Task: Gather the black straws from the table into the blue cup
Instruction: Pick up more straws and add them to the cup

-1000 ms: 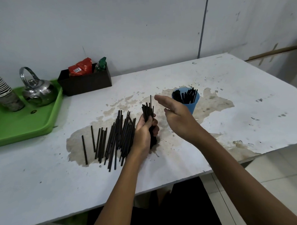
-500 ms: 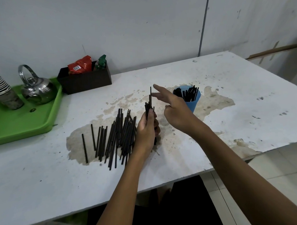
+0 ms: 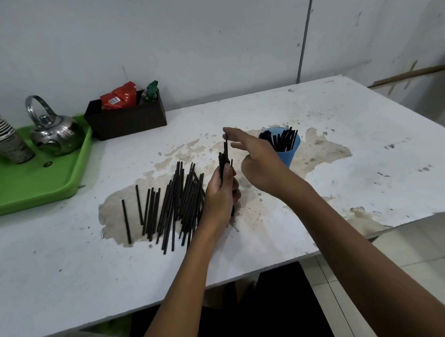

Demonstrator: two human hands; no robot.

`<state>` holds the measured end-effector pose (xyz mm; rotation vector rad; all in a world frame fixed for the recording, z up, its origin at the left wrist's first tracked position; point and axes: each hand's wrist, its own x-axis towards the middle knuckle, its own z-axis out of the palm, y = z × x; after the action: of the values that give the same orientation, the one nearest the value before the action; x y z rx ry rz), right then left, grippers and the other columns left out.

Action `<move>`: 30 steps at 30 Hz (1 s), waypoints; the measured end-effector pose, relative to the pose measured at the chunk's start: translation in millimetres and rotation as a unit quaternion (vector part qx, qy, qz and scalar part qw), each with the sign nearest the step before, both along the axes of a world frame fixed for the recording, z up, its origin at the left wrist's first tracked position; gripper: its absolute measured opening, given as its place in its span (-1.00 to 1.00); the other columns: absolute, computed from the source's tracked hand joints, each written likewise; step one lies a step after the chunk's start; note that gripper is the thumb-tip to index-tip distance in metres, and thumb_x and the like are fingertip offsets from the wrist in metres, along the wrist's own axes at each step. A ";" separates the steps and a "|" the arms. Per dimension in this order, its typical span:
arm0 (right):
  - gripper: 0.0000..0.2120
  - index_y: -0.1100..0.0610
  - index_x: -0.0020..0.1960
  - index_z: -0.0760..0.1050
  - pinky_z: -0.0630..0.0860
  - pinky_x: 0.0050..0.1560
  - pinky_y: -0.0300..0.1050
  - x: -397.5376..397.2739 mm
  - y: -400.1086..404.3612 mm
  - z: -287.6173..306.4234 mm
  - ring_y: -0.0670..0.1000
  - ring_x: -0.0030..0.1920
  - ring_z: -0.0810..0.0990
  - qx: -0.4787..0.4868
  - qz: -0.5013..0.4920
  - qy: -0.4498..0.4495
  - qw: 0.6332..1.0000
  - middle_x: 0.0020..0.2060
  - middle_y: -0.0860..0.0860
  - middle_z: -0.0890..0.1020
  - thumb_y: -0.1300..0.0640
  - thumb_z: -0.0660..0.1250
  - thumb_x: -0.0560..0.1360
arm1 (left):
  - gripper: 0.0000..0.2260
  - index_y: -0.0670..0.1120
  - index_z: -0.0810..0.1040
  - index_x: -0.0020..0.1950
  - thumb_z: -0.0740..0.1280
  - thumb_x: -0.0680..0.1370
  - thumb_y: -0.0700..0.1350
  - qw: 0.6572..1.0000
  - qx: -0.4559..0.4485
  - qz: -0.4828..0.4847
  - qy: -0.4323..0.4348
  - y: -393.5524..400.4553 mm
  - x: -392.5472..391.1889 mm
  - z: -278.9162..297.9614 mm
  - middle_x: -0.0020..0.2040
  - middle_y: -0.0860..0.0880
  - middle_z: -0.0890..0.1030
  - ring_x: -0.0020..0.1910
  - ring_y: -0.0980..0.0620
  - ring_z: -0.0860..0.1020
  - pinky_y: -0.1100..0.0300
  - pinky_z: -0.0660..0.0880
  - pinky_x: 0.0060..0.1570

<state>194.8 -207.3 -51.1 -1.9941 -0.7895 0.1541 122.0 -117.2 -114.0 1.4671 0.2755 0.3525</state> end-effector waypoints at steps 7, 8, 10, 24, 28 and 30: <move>-0.29 0.09 0.37 0.43 0.40 0.28 -0.22 -6.5 -3.8 -9.7 -0.04 0.35 0.44 -0.023 0.007 0.008 1.000 0.34 0.01 0.50 0.58 0.01 0.36 | -0.74 0.00 0.39 -0.11 0.10 0.69 0.10 1.000 0.007 -0.001 -0.004 0.2 0.3 -1.6 -0.42 0.15 0.25 -0.48 0.15 0.23 0.17 0.21 -0.47; -0.30 0.09 0.35 0.45 0.40 0.28 -0.22 -8.3 -4.8 -11.3 -0.04 0.35 0.44 -0.025 0.010 0.008 1.000 0.33 0.01 0.51 0.57 0.02 0.35 | -0.75 0.02 0.39 -0.10 0.10 0.69 0.10 1.000 0.007 0.004 -0.004 0.2 0.5 -1.6 -0.42 0.14 0.24 -0.48 0.15 0.22 0.22 0.19 -0.49; -0.32 0.11 0.35 0.47 0.41 0.28 -0.21 -11.4 -6.0 -13.8 -0.03 0.33 0.46 -0.025 0.016 0.011 0.999 0.29 0.04 0.54 0.57 0.04 0.35 | -0.77 0.05 0.42 -0.08 0.10 0.69 0.10 1.000 0.011 0.012 -0.005 0.5 1.9 -2.5 -0.42 0.11 0.24 -0.48 0.15 0.21 0.26 0.17 -0.51; -0.37 0.16 0.28 0.53 0.33 0.38 -0.26 -15.4 -5.5 -13.6 -0.02 0.40 0.41 -0.034 0.035 -0.040 0.998 0.34 0.04 0.52 0.56 0.03 0.36 | -0.67 -0.15 0.44 0.07 0.08 0.70 0.10 0.999 0.044 0.005 0.009 -1.9 3.3 -4.6 -0.36 -0.04 0.28 -0.45 0.08 0.27 0.10 0.23 -0.43; -0.39 0.15 0.29 0.54 0.36 0.36 -0.24 -14.6 -8.4 -7.3 -0.04 0.36 0.45 -0.031 0.024 -0.046 0.998 0.29 0.04 0.56 0.53 0.05 0.38 | -0.63 -0.22 0.37 0.04 0.08 0.69 0.10 0.999 0.048 -0.009 0.008 -2.4 1.0 -3.6 -0.35 -0.04 0.26 -0.46 0.07 0.26 0.10 0.19 -0.45; -0.39 0.14 0.30 0.53 0.34 0.36 -0.29 -16.9 -11.6 -3.4 -0.06 0.36 0.44 -0.008 0.021 -0.057 0.998 0.29 0.03 0.56 0.53 0.05 0.38 | -0.67 -0.15 0.36 -0.05 0.08 0.70 0.10 0.999 0.040 -0.011 0.004 -1.9 0.2 -2.4 -0.38 0.02 0.26 -0.48 0.09 0.26 0.13 0.20 -0.48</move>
<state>177.9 -218.9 -54.6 -2.0164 -0.9059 0.0715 122.1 -119.1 -116.4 1.5493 0.2533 0.3426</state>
